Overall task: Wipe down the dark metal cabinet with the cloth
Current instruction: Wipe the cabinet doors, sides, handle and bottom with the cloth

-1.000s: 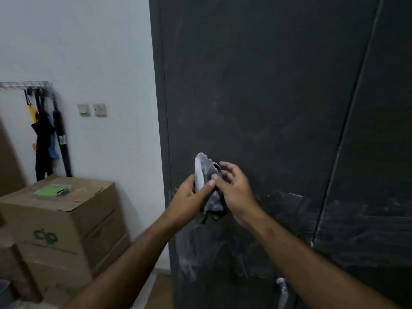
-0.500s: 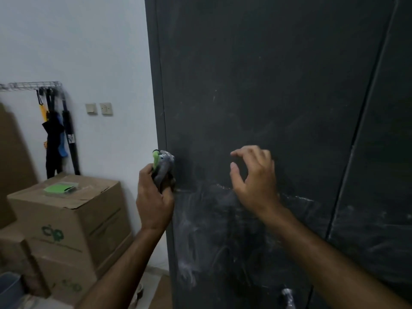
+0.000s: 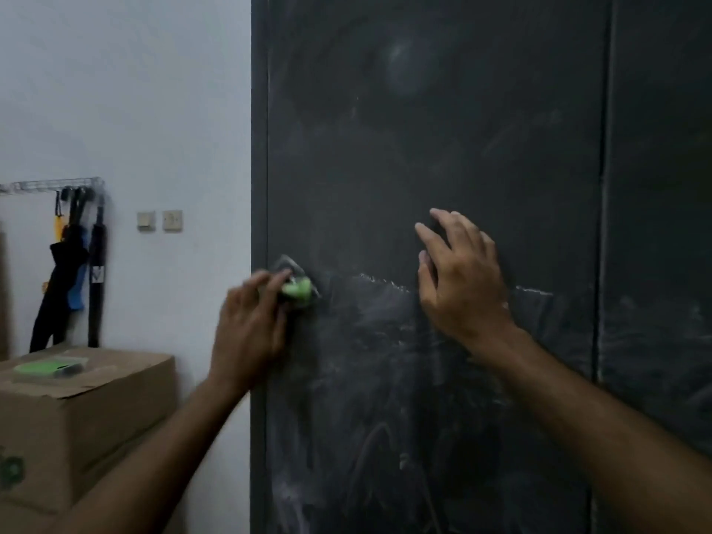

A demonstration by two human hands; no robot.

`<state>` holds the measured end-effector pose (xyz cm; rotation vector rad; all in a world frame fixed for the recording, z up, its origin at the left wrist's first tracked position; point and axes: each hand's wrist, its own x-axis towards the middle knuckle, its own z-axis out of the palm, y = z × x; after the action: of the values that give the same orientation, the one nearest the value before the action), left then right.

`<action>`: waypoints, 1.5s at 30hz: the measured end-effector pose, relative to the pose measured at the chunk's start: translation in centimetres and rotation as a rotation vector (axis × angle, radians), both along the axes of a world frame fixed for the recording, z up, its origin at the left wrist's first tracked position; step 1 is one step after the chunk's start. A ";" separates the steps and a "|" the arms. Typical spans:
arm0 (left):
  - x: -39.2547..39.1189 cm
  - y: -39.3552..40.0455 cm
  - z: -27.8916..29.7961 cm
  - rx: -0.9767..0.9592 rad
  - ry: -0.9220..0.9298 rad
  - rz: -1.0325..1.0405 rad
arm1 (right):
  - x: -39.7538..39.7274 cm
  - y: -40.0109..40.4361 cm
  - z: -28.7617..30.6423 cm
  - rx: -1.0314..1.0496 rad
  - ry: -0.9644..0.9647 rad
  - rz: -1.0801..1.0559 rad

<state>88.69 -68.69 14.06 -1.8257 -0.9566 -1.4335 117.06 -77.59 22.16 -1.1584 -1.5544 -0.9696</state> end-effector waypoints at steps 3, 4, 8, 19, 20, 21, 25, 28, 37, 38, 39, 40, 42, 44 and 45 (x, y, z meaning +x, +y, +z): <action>1.8 -0.1 4.2 0.057 -0.054 -0.051 | 1.4 -0.3 -1.3 0.040 0.009 -0.045; 3.2 -0.5 4.1 0.084 0.035 -0.058 | 1.8 -0.3 -1.6 0.035 0.019 -0.055; 4.0 -1.3 -1.0 0.144 0.343 -0.062 | 3.4 -0.7 -3.2 0.014 0.049 -0.111; 12.1 -4.6 -2.2 0.160 0.427 -0.123 | 6.1 -3.9 -6.2 0.015 0.131 -0.066; 10.9 -4.2 -3.3 0.193 0.434 -0.113 | 6.6 -4.2 -6.7 0.013 0.119 -0.066; 9.6 -3.9 -3.7 0.205 0.412 -0.094 | 7.0 -4.5 -7.2 0.004 0.114 -0.059; 9.3 -3.3 -0.7 0.177 0.177 0.008 | 7.2 -5.1 -9.1 0.004 0.080 -0.032; 14.6 -4.6 1.6 0.137 0.052 -0.048 | 8.1 -5.3 -9.6 0.040 0.038 -0.039; 13.5 -2.4 -0.6 0.325 0.301 -0.125 | 15.1 -4.9 -4.3 0.142 0.020 -0.104; 13.8 -2.4 0.8 0.305 0.218 -0.112 | 15.3 -4.4 -4.3 0.132 0.016 -0.108; 14.7 -2.7 2.3 0.287 0.153 -0.098 | 15.2 -3.8 -4.3 0.123 0.023 -0.106; 16.1 -3.2 3.3 0.267 0.129 -0.094 | 15.2 -3.4 -4.4 0.121 0.033 -0.104; 18.8 -4.1 3.4 0.275 0.197 -0.130 | 14.9 -2.9 -4.5 0.140 0.039 -0.114; 19.6 -4.3 1.5 0.273 0.380 -0.167 | 15.0 -2.9 -4.6 0.164 0.037 -0.111; 19.1 -4.2 0.4 0.277 0.471 -0.183 | 15.2 -3.1 -4.7 0.171 0.032 -0.097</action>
<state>107.79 -72.89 14.45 -1.9461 -0.3467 -1.0929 132.28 -80.69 17.46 -1.1314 -1.3714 -1.1203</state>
